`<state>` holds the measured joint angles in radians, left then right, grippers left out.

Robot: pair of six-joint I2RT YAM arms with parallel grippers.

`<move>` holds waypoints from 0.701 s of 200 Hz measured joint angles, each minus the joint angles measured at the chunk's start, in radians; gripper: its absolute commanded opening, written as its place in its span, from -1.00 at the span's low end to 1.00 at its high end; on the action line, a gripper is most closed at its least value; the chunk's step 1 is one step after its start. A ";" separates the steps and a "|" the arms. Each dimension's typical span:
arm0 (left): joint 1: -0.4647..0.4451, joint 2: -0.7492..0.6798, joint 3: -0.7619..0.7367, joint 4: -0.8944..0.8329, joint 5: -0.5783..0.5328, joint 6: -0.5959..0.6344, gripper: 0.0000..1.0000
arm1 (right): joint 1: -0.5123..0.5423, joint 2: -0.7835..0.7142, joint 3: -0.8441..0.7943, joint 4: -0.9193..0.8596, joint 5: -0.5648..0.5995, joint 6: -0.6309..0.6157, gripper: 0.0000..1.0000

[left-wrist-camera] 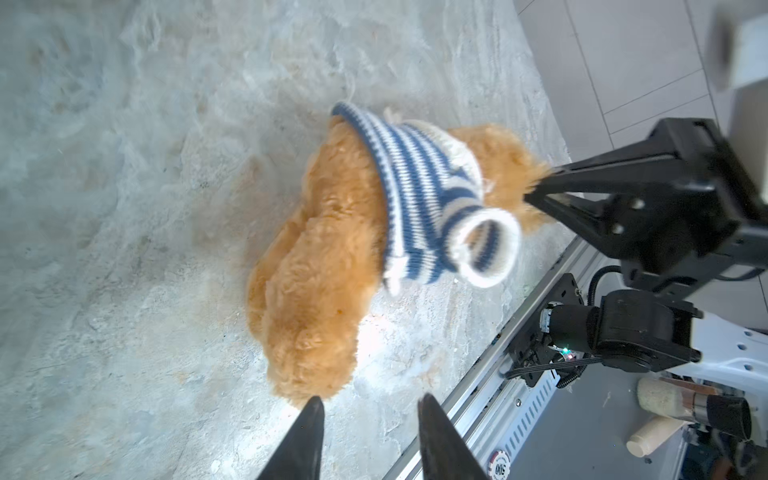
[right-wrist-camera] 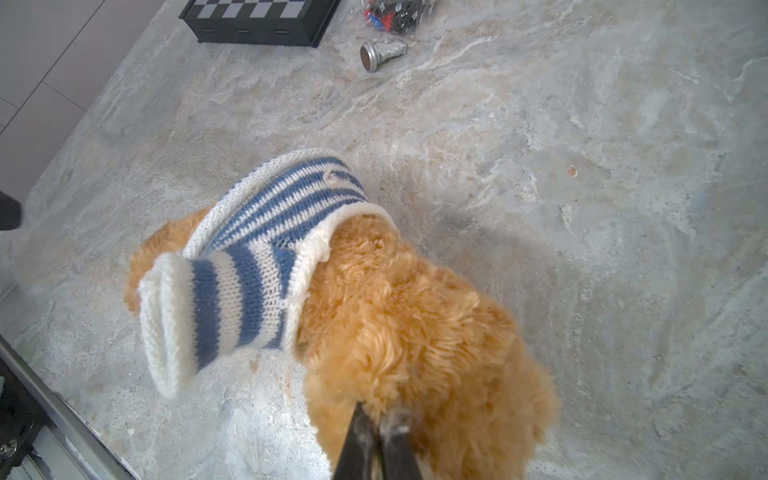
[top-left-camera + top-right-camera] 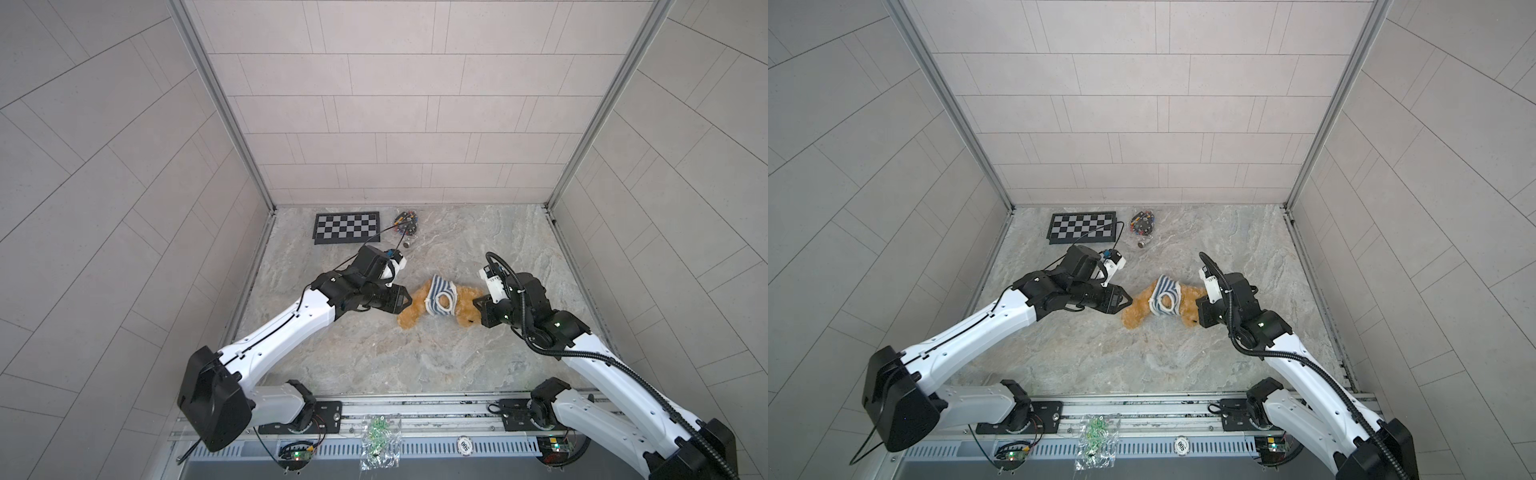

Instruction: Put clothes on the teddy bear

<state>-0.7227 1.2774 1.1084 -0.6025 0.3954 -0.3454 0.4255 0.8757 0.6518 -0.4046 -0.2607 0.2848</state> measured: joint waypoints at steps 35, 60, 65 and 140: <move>-0.154 0.027 0.165 -0.090 -0.068 0.060 -0.51 | 0.021 0.002 0.032 -0.015 0.005 0.005 -1.00; -0.210 0.065 0.192 -0.102 -0.095 0.068 -0.62 | 0.030 0.001 0.050 -0.024 0.012 0.005 -1.00; -0.217 0.077 0.195 -0.104 -0.099 0.069 -0.64 | 0.031 0.001 0.051 -0.025 0.013 0.005 -1.00; -0.256 0.274 0.273 -0.079 -0.208 0.086 -0.81 | 0.065 0.008 0.064 -0.028 0.032 0.012 -1.00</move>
<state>-0.9787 1.5517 1.3811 -0.6811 0.1875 -0.2592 0.4904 0.8841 0.7155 -0.4324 -0.2283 0.2970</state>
